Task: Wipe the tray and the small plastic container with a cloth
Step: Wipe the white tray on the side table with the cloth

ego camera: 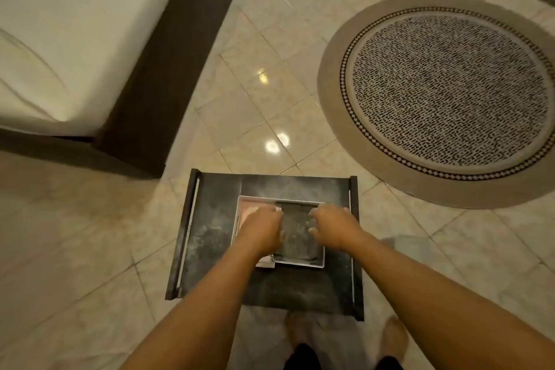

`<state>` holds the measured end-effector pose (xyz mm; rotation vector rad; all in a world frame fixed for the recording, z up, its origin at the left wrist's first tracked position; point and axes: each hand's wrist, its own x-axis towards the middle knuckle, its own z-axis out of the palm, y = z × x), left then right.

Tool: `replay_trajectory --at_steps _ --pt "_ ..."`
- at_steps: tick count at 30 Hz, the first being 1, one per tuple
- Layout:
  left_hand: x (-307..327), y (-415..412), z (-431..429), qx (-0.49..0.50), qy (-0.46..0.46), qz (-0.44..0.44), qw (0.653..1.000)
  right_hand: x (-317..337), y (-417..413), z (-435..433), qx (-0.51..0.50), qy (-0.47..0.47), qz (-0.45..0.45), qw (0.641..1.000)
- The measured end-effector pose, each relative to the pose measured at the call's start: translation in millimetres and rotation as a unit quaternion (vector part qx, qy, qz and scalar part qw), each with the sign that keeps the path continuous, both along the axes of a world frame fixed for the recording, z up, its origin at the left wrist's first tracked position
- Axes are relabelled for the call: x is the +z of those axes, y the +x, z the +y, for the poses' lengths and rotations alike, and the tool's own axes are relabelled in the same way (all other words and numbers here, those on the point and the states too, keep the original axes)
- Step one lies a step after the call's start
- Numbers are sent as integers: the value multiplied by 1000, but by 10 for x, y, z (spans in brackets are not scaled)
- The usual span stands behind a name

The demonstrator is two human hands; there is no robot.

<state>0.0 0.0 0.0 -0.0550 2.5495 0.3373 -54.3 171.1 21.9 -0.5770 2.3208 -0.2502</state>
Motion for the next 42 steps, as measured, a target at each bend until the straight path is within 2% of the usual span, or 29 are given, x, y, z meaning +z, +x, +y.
replay_trajectory --at_steps 6,12,18,23,33,38,42 --pt "-520 -121 32 -53 -20 34 998 -551 -2 -71 31 25 10 999" --pt "-943 -216 68 -108 -43 56 992 -961 50 -138 48 53 68 995" --pt "-1159 -204 145 -88 -52 119 988 -1127 93 -298 4 62 134 989" --pt "-1278 -177 238 -54 -65 134 987 -1290 162 -351 -28 72 158 984" --pt "-1141 -193 260 -46 -28 153 987 -1201 135 -332 -57 57 116 990" --pt "-759 -213 134 -75 -4 106 991 -882 51 -225 -140 -23 22 990" --pt "-246 -309 30 11 88 93 992 -415 -57 -123 -174 -97 -11 980"
